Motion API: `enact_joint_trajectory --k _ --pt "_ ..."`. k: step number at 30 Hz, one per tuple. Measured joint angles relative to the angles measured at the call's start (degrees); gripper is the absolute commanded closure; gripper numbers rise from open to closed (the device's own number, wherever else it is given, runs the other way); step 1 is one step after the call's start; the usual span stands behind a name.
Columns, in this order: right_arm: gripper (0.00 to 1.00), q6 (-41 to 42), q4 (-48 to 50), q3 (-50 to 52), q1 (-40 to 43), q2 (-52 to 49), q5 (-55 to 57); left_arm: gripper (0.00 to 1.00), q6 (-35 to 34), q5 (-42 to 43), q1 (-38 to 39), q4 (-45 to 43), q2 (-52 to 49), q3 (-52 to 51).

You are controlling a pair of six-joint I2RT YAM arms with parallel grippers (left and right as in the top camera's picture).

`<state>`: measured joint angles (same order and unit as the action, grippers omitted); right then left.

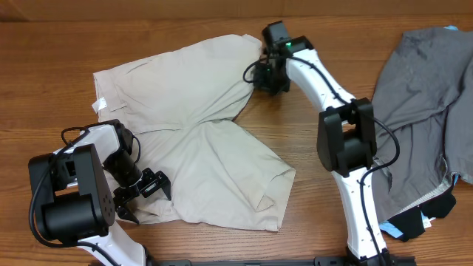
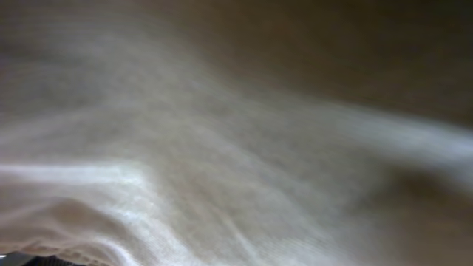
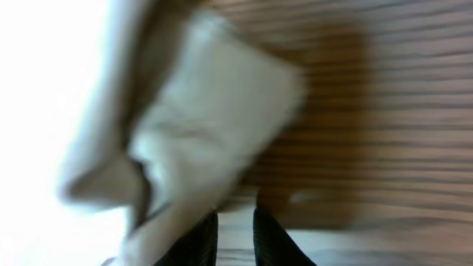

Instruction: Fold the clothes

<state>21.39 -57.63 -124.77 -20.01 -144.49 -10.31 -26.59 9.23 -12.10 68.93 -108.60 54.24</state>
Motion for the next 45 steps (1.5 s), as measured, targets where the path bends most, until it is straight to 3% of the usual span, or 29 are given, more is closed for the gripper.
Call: enact_joint_trajectory --k 9,23,26,28,30,36,45 --pt "0.67 1.4 6.9 0.8 -1.0 0.0 -0.5 0.0 0.0 0.0 0.0 0.0 0.0 0.0" --pt "0.63 2.6 12.5 -1.6 1.7 0.0 -4.1 0.0 0.0 0.1 0.0 -0.2 0.1 -0.1" --pt "0.66 2.6 12.4 -1.6 1.5 0.0 -4.3 0.0 0.0 0.2 0.0 -0.2 0.1 -0.2" --pt "0.74 2.6 12.0 -1.6 1.2 0.0 -4.3 0.0 0.0 0.2 0.0 -0.2 0.1 -0.2" --pt "0.96 2.3 12.0 -1.6 1.2 -0.1 -4.5 0.0 0.0 0.2 0.0 -0.2 0.1 -0.2" --pt "0.96 2.6 11.3 -1.6 1.3 -0.1 -3.8 0.0 0.0 0.2 0.0 -0.2 0.1 -0.2" --pt "0.96 2.5 -5.7 -1.7 6.8 2.3 3.4 0.0 0.0 0.1 0.0 -0.4 0.3 -0.3"
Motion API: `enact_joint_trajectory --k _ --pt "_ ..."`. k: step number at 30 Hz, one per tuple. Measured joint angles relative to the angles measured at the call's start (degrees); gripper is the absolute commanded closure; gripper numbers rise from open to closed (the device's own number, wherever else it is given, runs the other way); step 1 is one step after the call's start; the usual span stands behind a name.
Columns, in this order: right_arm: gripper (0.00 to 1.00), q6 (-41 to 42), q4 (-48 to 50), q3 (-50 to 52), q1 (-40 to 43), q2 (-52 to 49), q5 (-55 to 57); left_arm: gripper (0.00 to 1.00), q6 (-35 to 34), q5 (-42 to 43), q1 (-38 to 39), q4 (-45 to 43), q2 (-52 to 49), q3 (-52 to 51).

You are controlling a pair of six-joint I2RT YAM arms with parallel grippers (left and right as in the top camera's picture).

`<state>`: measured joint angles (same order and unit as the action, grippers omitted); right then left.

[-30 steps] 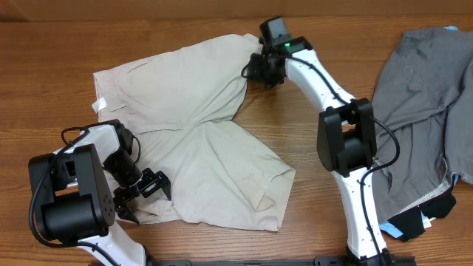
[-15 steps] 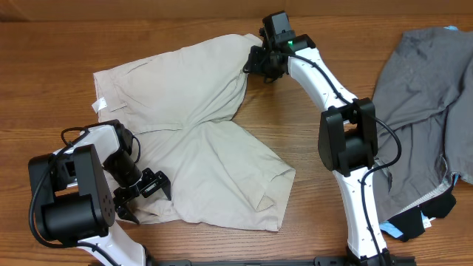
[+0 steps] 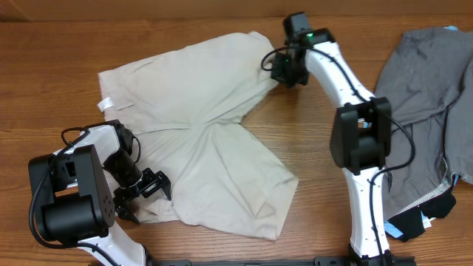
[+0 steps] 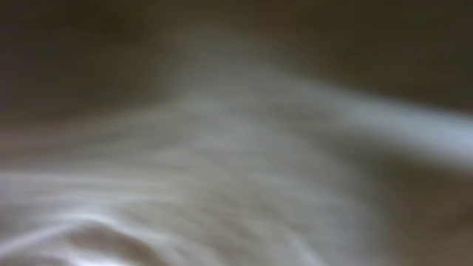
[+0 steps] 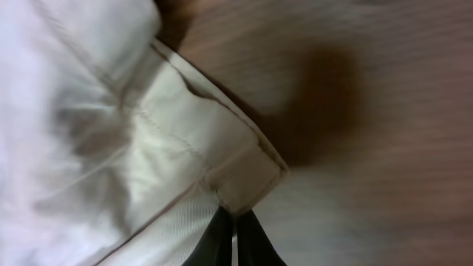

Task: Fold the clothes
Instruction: 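Pull the shorts' top edge right with the right gripper to straighten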

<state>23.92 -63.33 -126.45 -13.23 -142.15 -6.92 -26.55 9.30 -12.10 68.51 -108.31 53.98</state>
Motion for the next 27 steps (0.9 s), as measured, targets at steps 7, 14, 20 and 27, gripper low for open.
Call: enact_joint_trajectory --k 7,14,20,27 --pt "0.95 0.0 -11.4 0.0 2.6 3.7 2.8 0.0 0.0 0.0 0.0 -0.2 0.2 -0.1" --pt "0.94 0.0 -27.8 -0.1 3.1 3.7 6.6 0.0 0.0 0.0 0.0 -0.2 0.2 -0.1" --pt "0.79 -2.8 -33.7 -0.1 3.6 3.7 6.5 0.0 0.0 0.0 0.0 -0.2 0.2 -0.1" --pt "0.8 -5.9 -33.3 0.1 5.1 3.7 5.0 0.0 0.0 0.0 0.0 -0.1 0.2 0.1"
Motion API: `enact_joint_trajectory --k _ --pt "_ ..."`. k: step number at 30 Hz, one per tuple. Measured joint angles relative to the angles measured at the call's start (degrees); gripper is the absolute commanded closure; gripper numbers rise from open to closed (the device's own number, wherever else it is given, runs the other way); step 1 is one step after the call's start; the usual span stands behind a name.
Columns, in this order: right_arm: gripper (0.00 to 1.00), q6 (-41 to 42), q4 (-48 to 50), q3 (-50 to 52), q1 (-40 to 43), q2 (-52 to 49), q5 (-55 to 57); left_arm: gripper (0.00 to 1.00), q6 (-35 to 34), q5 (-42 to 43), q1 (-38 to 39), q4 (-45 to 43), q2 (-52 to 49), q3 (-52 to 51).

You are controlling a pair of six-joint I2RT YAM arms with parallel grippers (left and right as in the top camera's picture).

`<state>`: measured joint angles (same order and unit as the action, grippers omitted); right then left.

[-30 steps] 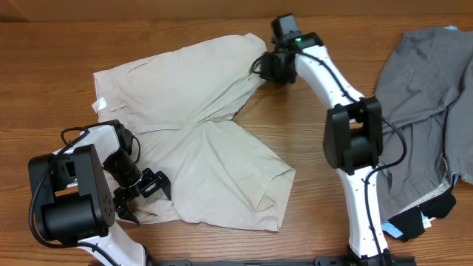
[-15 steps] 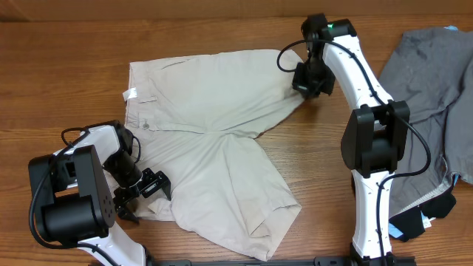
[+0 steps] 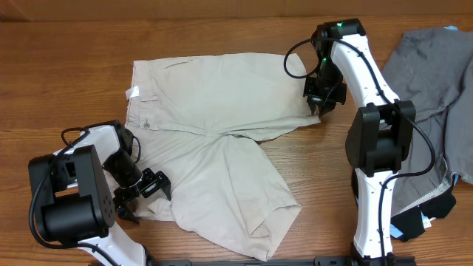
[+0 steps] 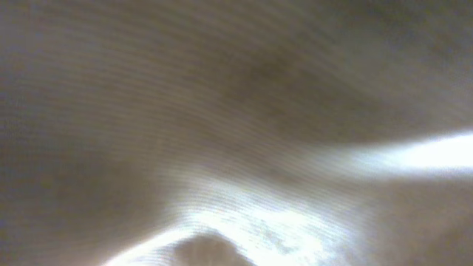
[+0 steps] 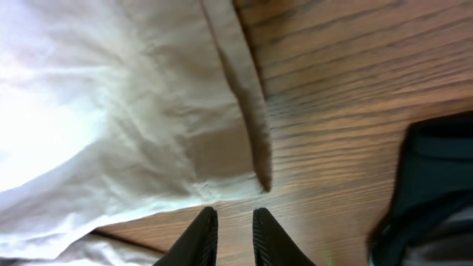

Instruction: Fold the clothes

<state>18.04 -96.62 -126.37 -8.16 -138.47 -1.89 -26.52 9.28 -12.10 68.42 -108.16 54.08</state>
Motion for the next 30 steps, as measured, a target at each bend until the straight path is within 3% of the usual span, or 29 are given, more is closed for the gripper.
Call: enact_joint_trajectory --k 8,16,23,30 --pt "0.81 -2.6 2.3 -0.9 1.7 0.0 1.2 0.0 0.3 -3.2 0.0 0.3 1.1 3.5" --pt "0.8 -8.7 4.9 -8.3 2.5 1.3 -7.0 0.0 1.6 -6.4 0.0 -0.1 16.3 13.9" --pt "0.75 -8.3 1.3 -13.8 6.4 13.9 -7.7 0.0 3.2 -6.8 0.0 0.5 20.5 16.6" --pt "0.84 -11.8 -0.4 -11.5 3.6 18.1 -15.8 0.0 3.9 -5.1 0.0 -3.4 20.5 16.6"
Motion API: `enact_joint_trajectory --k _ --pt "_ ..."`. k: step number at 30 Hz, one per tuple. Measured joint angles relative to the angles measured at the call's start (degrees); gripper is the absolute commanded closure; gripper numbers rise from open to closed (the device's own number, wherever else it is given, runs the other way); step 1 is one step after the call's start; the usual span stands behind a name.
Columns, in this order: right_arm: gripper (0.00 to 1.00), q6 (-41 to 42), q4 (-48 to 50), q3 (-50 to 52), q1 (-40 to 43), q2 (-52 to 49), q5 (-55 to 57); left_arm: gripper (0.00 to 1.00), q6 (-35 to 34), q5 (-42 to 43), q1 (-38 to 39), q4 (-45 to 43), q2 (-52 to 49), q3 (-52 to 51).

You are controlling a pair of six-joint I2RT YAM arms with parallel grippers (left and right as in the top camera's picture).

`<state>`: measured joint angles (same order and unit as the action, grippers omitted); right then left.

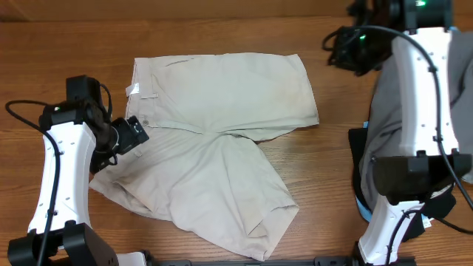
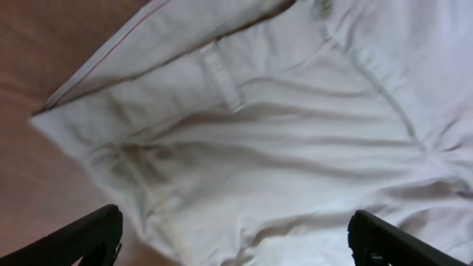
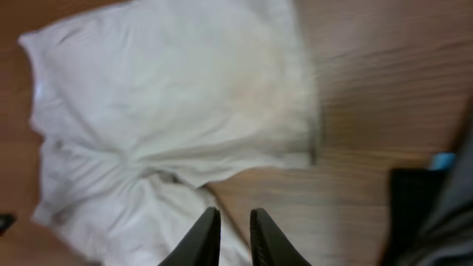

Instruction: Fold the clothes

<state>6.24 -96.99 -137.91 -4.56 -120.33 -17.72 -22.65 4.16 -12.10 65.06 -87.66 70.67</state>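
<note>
Beige shorts [image 1: 222,103] lie spread on the wooden table [image 1: 336,177]. One leg is flat and points right, while the other runs toward the front and is rumpled at its hem. My left gripper [image 1: 131,134] hangs above the waistband at the left, wide open and empty; its wrist view shows the waistband corner [image 2: 148,96] between the spread fingers [image 2: 89,236]. My right gripper [image 1: 346,53] is raised beyond the flat leg's hem at the back right. Its tips [image 3: 232,236] stand a little apart with nothing between them, high over the shorts [image 3: 170,96].
A heap of grey clothes [image 1: 436,89] covers the right side of the table, under the right arm. A dark garment [image 1: 436,207] with something blue beside it lies at the front right, also seen as a dark patch [image 3: 417,207] in the right wrist view.
Both arms have risen off the shorts. The left gripper was down on the front-left waist corner and is now higher and farther back, wide open. The right gripper has gone from the hem to the back right.
At first the right gripper held the back leg's hem, bunched mid-table, with the left gripper down on the waist corner. The hem then stood farther right. Then the leg lay flat and the right fingers were off it. Now both grippers hang clear.
</note>
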Motion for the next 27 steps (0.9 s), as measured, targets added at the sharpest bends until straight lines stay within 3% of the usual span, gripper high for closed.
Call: enact_joint_trajectory --k 6,11,15,21,27 --pt "0.83 -2.6 3.7 13.2 -8.3 -1.1 -3.2 0.0 4.0 3.7 2.5 -11.3 0.0 0.0" --pt "0.84 -2.6 20.1 28.9 -9.6 -1.4 -3.5 0.02 5.9 5.1 9.4 -18.9 -2.3 0.0" --pt "0.84 -2.6 27.0 40.1 -9.3 -1.7 -3.4 0.03 6.7 5.5 15.7 -20.2 -7.6 0.0" --pt "0.82 -2.2 34.3 47.7 -9.3 -1.9 -2.7 0.04 6.8 5.6 20.4 -20.3 -16.3 0.0" --pt "0.8 -0.7 39.0 48.5 -9.3 -2.3 0.9 0.03 6.8 5.7 20.7 -22.4 -21.7 0.0"
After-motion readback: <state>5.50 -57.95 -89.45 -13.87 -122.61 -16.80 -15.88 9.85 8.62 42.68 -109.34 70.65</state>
